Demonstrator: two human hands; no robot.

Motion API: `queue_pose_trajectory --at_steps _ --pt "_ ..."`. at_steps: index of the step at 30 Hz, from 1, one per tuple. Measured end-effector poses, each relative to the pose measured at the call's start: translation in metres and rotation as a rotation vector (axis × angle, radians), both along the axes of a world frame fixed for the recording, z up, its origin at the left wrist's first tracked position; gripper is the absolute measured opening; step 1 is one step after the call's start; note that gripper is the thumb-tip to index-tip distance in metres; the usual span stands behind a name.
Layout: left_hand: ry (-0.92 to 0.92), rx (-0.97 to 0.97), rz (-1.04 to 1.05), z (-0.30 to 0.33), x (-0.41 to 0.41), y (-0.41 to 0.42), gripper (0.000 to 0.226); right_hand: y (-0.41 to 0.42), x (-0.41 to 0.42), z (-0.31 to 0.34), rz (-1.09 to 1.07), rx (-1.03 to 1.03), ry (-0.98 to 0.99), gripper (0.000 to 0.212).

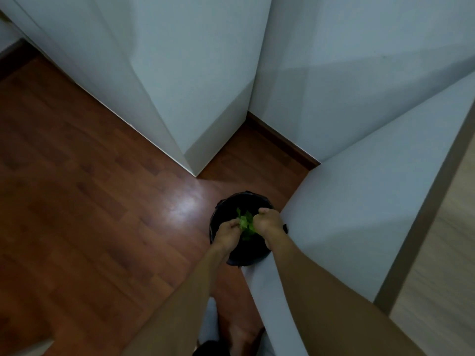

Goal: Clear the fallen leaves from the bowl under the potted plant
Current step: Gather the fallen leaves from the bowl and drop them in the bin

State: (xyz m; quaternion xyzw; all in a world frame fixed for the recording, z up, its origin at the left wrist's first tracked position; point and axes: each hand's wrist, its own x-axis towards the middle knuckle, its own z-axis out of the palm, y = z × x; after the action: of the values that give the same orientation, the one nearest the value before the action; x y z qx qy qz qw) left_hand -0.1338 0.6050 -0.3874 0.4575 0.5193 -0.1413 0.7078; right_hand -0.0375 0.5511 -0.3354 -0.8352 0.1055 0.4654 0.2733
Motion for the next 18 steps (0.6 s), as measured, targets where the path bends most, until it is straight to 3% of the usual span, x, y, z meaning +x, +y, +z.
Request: queue_pose_trajectory --at_steps 10,18 --pt "0.010 0.004 -0.083 0.007 -0.011 0.003 0.041 0.003 0.005 0.022 0.076 -0.018 0.104 0.053" --pt "-0.027 -0.028 -0.110 0.012 -0.017 0.011 0.049 0.002 0.021 0.020 -0.050 -0.073 0.171 0.048"
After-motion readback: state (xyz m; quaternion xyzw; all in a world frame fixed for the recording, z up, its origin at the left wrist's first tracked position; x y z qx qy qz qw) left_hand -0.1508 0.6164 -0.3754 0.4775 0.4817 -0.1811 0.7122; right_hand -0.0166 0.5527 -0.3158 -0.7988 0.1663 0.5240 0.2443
